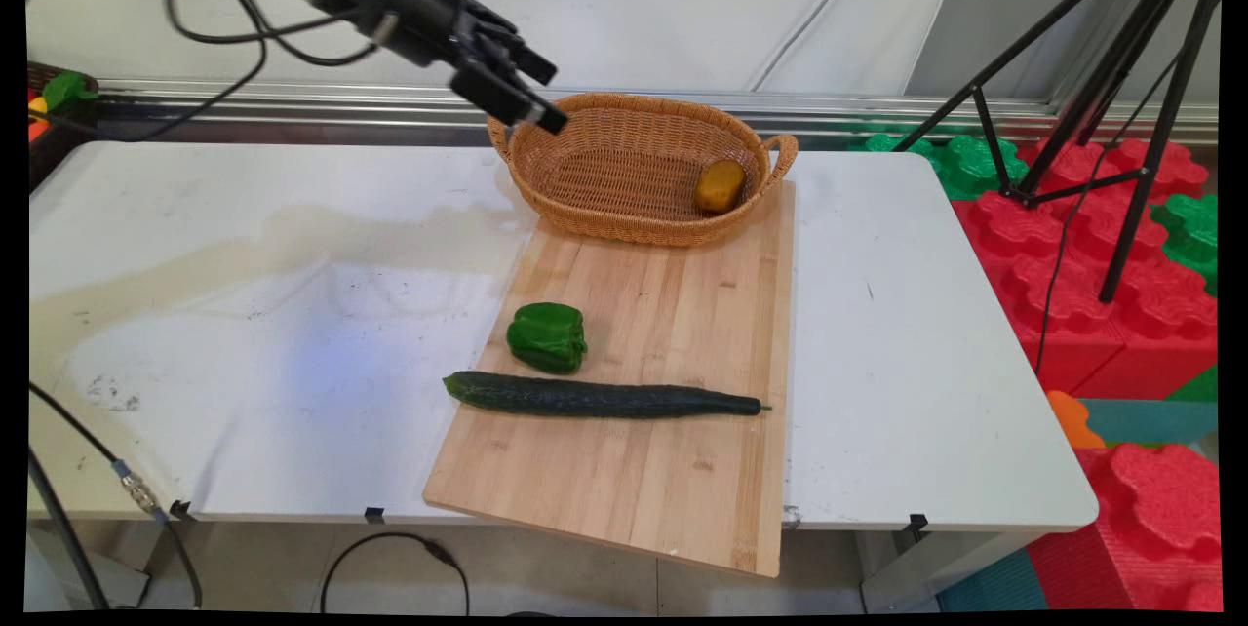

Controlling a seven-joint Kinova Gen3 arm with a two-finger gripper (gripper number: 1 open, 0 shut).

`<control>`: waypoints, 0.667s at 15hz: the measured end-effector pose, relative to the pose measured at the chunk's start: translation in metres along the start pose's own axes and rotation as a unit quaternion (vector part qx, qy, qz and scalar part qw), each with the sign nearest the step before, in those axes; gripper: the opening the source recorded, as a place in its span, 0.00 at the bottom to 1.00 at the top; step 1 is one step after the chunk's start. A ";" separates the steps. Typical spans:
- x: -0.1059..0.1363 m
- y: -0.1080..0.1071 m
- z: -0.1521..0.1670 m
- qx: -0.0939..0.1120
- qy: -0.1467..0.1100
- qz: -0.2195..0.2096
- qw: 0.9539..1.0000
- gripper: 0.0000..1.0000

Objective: Pick up the potato from the vegetable basket

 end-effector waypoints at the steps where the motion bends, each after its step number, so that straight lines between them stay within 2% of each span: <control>1: 0.004 -0.003 0.012 0.005 -0.002 -0.002 1.000 1.00; 10: 0.025 -0.028 0.098 0.038 -0.025 -0.021 0.999 1.00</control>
